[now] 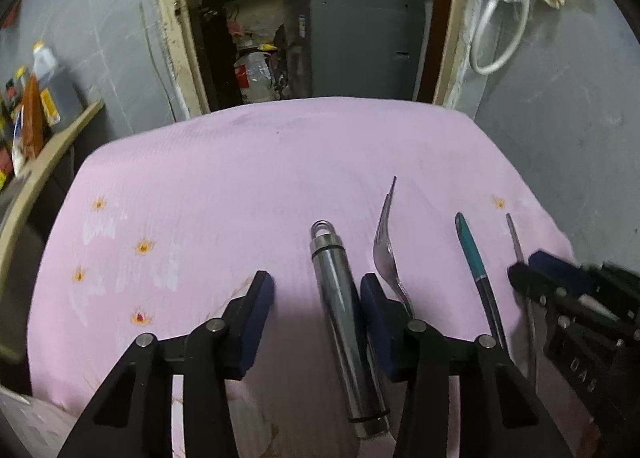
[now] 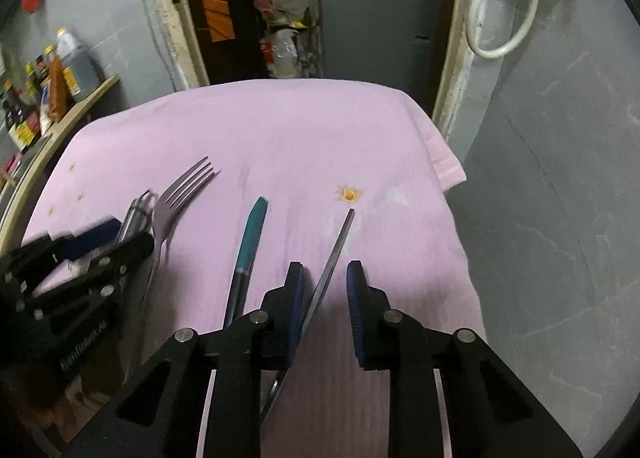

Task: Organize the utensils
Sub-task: 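Grasp the silver masher handle with the left tool while the right tool grasps a thin skewer, then lift the masher and skewer and carry both over the white caddy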

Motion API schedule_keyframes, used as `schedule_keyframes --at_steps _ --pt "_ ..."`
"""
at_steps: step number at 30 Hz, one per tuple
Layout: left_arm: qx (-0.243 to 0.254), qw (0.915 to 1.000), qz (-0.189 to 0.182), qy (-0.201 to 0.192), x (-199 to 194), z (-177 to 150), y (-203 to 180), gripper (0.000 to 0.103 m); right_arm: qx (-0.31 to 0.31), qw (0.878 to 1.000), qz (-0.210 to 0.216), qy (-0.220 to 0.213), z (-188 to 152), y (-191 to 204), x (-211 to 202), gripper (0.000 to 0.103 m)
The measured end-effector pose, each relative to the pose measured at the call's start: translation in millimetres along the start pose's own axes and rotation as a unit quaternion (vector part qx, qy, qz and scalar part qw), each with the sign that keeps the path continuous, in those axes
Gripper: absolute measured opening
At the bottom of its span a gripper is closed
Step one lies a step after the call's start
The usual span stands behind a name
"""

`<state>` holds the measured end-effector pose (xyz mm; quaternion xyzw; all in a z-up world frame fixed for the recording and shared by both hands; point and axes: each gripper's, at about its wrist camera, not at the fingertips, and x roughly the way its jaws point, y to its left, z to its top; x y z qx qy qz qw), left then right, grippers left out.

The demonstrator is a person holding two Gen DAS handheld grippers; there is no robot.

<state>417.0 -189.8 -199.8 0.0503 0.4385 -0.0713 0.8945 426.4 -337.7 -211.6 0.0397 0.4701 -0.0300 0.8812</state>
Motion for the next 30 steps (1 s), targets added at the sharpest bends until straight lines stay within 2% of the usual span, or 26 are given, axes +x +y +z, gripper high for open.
schedule_keyframes --at_steps 2,3,6,8,12,15,19,30 --pt "0.007 0.9999 -0.009 0.005 1 2 -3 0.023 -0.001 1.000 -0.005 0.008 4 1 1 0.017" --pt "0.008 0.9999 -0.012 0.009 2 4 -5 0.023 0.007 1.000 0.004 0.011 6 -1 2 0.007" --pt "-0.015 0.9994 -0.026 0.019 3 9 -1 0.020 0.040 0.998 0.039 0.021 10 -10 1 0.004" --pt "-0.041 0.9981 -0.043 0.018 0 10 7 0.018 0.060 0.996 0.069 0.011 6 -19 -5 0.004" --pt "-0.052 0.9963 -0.060 -0.033 -30 7 11 0.017 0.076 0.992 0.100 -0.023 -5 -27 -31 0.004" --pt "-0.062 0.9944 -0.065 -0.055 -49 2 14 0.017 0.071 0.990 0.114 -0.045 -11 -26 -50 0.004" --pt "-0.068 0.9921 -0.070 -0.078 -72 -4 18 0.017 0.065 0.987 0.125 -0.080 -22 -28 -76 0.004" --pt "-0.029 0.9888 -0.081 -0.122 -126 -22 15 0.017 0.035 0.980 0.120 -0.154 -44 -36 -147 0.004"
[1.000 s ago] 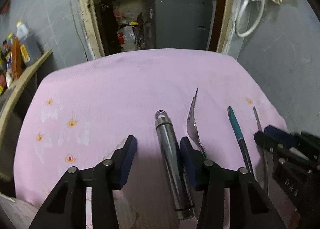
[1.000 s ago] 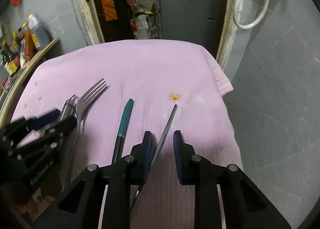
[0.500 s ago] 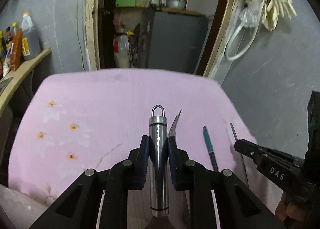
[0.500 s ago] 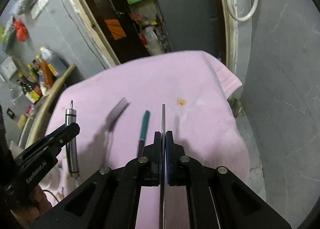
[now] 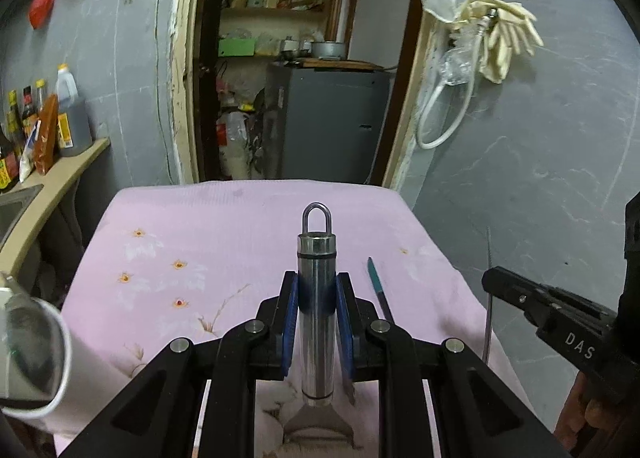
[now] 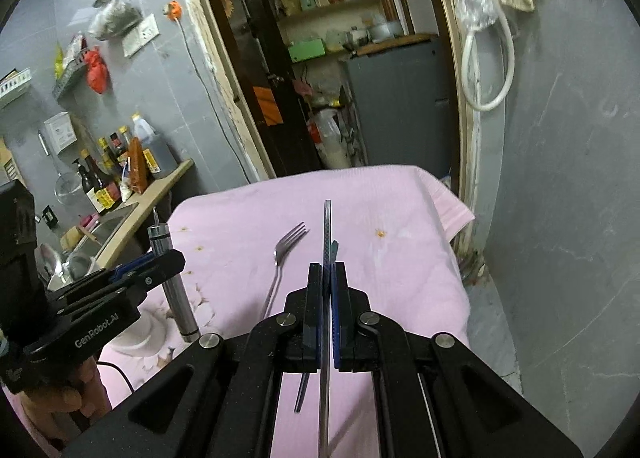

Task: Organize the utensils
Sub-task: 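Lift the masher and skewer and carry both over the white caddy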

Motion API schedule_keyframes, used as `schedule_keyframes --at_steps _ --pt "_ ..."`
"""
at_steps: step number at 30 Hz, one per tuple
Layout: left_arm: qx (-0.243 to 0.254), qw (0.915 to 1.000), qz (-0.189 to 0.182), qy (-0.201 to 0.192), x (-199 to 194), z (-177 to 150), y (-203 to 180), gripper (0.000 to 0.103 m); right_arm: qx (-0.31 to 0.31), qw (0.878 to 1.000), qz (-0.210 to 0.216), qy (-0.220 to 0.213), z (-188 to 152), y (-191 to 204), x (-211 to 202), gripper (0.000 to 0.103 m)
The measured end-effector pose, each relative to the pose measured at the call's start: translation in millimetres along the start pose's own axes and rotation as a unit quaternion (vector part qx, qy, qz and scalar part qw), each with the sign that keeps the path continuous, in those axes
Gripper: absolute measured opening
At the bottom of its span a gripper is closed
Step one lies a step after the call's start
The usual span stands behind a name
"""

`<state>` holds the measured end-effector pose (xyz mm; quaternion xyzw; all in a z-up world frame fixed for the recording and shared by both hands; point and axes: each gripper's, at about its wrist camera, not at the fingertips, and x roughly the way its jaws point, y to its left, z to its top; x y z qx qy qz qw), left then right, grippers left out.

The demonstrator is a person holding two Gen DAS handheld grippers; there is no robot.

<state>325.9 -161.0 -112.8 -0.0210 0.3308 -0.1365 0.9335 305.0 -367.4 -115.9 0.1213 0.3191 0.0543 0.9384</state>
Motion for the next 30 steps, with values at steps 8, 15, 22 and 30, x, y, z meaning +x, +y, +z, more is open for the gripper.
schedule_keyframes --at_steps 8,15,22,30 --pt "0.013 0.9997 -0.019 -0.007 -41 -14 3 0.017 -0.010 1.000 -0.007 -0.028 -5 15 -45 0.004" --pt "0.005 0.9992 -0.026 -0.029 -83 -18 15 0.017 -0.023 0.998 -0.002 -0.064 5 51 -74 0.004" --pt "-0.025 0.9965 -0.020 -0.078 -152 5 53 0.017 -0.059 0.990 0.047 -0.123 39 120 -99 0.004" --pt "-0.038 0.9902 0.043 -0.127 -222 27 110 0.017 -0.085 0.970 0.123 -0.191 73 204 -113 0.004"
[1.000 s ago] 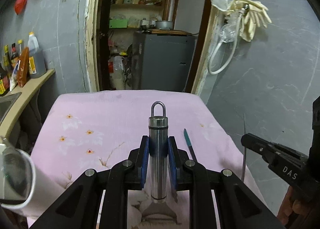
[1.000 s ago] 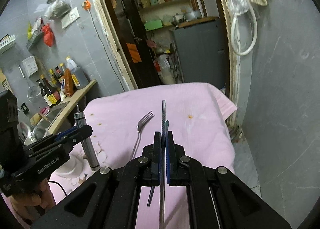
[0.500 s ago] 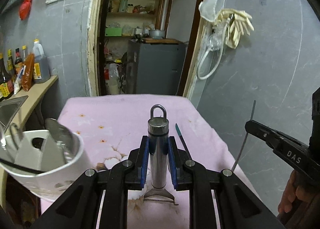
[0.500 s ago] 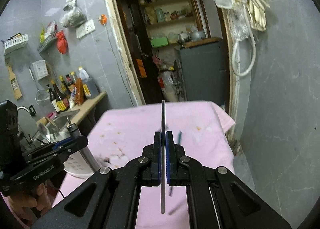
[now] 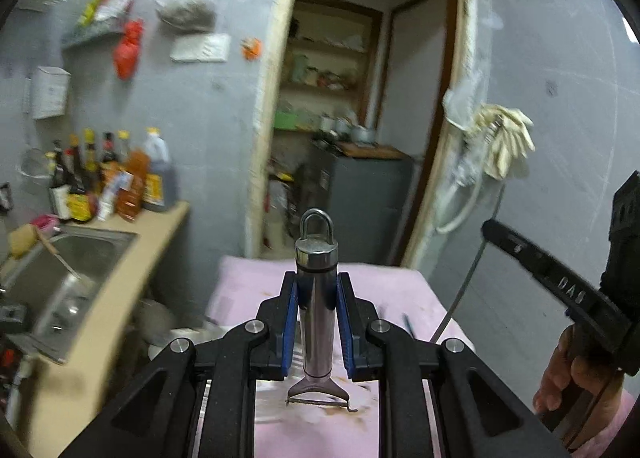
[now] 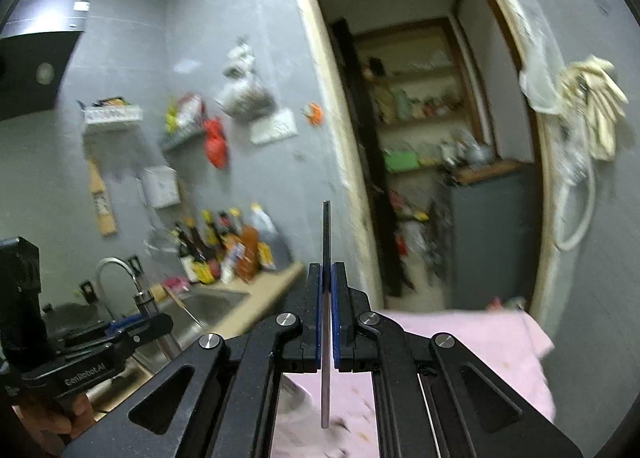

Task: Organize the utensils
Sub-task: 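Lift the masher and skewer and carry both over the white caddy, then lower the masher and skewer down into the caddy with both tools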

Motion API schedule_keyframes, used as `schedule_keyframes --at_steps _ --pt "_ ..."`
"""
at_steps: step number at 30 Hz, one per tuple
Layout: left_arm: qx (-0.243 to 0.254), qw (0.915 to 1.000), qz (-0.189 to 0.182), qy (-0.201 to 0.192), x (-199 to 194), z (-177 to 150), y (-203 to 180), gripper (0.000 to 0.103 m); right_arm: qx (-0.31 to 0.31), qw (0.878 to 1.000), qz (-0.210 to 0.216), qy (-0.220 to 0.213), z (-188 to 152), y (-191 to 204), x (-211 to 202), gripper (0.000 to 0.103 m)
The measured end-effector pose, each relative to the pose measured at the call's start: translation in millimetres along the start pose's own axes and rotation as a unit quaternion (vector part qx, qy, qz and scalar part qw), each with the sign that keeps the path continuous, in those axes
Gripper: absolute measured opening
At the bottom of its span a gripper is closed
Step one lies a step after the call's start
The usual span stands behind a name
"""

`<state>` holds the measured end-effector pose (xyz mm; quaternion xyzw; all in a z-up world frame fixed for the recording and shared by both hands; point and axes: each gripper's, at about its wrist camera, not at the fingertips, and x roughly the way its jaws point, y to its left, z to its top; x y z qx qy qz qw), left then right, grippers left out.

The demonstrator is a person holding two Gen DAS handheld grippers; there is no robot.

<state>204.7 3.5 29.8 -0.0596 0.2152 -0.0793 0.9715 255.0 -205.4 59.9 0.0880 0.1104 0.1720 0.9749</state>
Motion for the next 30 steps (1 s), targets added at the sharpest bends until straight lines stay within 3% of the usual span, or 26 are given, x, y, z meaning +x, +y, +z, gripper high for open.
schedule_keyframes --at_steps 6,12,21,30 --pt "-0.012 0.9978 0.052 -0.040 -22 24 54 0.017 -0.045 0.998 0.036 -0.018 2 53 27 0.004" --pt "-0.039 0.9956 0.068 -0.050 -14 27 90 0.017 -0.068 0.997 0.033 0.013 -23 70 56 0.004" --pt "-0.030 0.9955 0.085 -0.031 18 5 106 0.017 -0.065 0.996 0.017 0.058 -61 60 80 0.004" --pt "-0.011 0.9945 0.087 -0.056 24 3 93 0.017 -0.056 0.996 0.005 0.072 -74 53 88 0.004"
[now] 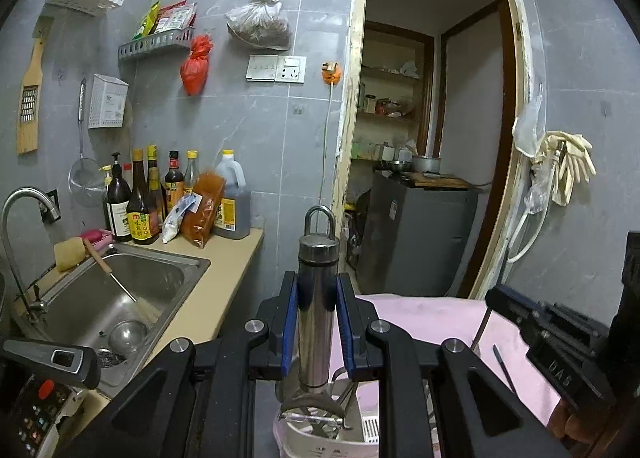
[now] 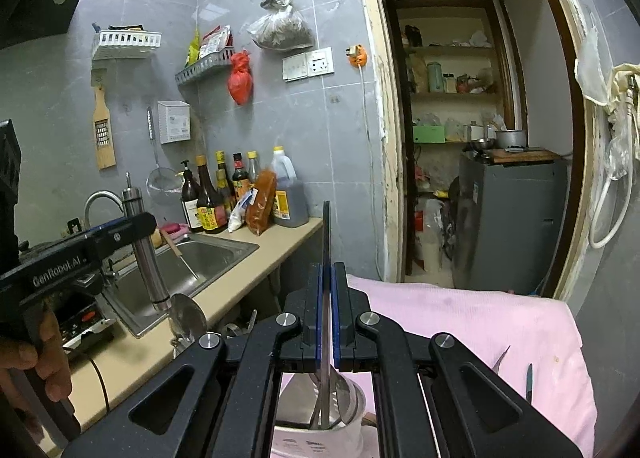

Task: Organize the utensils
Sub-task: 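Lower the masher and skewer down into the caddy with both tools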

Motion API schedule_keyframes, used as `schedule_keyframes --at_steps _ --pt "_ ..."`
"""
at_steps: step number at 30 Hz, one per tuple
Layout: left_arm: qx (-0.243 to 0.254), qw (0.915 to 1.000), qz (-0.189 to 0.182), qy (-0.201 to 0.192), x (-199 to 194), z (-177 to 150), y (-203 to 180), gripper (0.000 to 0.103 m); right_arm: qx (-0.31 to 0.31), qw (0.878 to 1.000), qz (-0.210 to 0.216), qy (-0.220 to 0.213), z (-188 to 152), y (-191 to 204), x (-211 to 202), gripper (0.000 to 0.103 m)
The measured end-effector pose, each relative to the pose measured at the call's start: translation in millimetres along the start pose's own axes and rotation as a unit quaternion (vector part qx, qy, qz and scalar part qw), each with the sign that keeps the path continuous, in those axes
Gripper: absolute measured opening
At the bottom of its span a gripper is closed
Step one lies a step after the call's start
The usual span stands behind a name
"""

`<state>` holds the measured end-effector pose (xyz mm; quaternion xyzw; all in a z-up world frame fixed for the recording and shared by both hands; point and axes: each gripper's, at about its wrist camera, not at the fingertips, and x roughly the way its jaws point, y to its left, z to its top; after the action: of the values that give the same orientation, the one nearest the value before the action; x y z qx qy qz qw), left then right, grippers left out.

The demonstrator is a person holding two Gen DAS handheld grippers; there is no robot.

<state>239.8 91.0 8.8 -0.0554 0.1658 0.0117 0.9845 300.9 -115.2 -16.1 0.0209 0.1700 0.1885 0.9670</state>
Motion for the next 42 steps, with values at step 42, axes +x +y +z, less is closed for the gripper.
schedule_keyframes --at_steps 42 --pt "0.077 0.9914 -0.106 -0.003 13 -3 -3 0.018 0.011 1.000 0.001 0.014 -20 1 7 0.004"
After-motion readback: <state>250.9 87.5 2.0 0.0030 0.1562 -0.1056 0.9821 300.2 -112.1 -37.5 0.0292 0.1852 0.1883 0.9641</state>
